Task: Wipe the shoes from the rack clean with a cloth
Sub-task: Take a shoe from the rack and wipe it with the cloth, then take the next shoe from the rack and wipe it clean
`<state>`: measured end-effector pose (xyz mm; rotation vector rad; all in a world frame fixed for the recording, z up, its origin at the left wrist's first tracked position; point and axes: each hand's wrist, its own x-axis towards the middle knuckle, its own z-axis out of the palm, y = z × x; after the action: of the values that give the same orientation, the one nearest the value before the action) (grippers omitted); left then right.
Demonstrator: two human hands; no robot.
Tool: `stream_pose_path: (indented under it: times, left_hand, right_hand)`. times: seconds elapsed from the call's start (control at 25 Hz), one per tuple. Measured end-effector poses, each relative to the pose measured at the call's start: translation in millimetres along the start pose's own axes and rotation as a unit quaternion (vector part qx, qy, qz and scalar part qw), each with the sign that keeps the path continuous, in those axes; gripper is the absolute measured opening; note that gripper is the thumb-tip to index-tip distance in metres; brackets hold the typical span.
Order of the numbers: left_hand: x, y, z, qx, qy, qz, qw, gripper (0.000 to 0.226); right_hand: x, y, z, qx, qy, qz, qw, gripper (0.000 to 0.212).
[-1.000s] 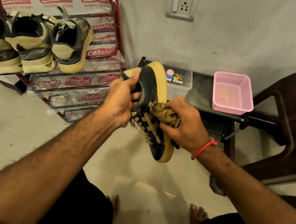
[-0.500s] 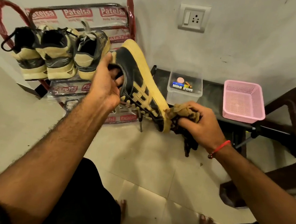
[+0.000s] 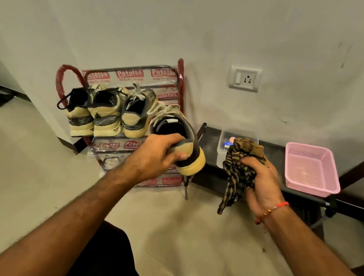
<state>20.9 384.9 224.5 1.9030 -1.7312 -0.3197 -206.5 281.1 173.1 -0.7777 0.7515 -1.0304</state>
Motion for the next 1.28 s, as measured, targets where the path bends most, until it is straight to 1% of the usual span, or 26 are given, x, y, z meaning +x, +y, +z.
stream_pose_path:
  times: [0.08, 0.2, 0.48, 0.6, 0.76, 0.88, 1.08, 1.2, 1.28]
  left_hand:
    - [-1, -15, -4, 0.073, 0.016, -0.017, 0.997, 0.034]
    - [1, -36, -7, 0.116, 0.036, -0.023, 0.992, 0.037]
    - [-10, -54, -5, 0.114, 0.124, 0.011, 0.986, 0.041]
    - [-9, -60, -14, 0.111, 0.156, -0.011, 0.981, 0.04]
    - [17, -73, -19, 0.085, 0.182, -0.06, 0.978, 0.038]
    - [50, -82, -14, 0.052, 0.175, -0.088, 0.979, 0.041]
    - [120, -111, -2, 0.029, 0.159, -0.141, 0.977, 0.055]
    - [140, -126, 6, 0.07, 0.155, -0.174, 0.97, 0.049]
    - [145, -130, 13, 0.148, 0.159, -0.17, 0.961, 0.045]
  right_hand:
    - [3, 3, 4, 0.0, 0.0, 0.003, 1.0, 0.025]
    - [8, 8, 12, 0.007, 0.008, 0.01, 1.0, 0.024]
    - [28, 20, 37, 0.036, -0.004, 0.022, 0.999, 0.025]
    - [31, 27, 50, 0.045, -0.01, 0.035, 0.998, 0.022]
    - [35, 35, 60, 0.054, -0.015, 0.04, 0.998, 0.024]
    - [40, 38, 61, 0.064, -0.007, 0.035, 0.997, 0.024]
    - [46, 42, 63, 0.06, -0.016, 0.035, 0.997, 0.021]
    - [51, 45, 64, 0.058, -0.01, 0.026, 0.998, 0.022]
    - [55, 47, 65, 0.06, 0.001, 0.023, 0.998, 0.024]
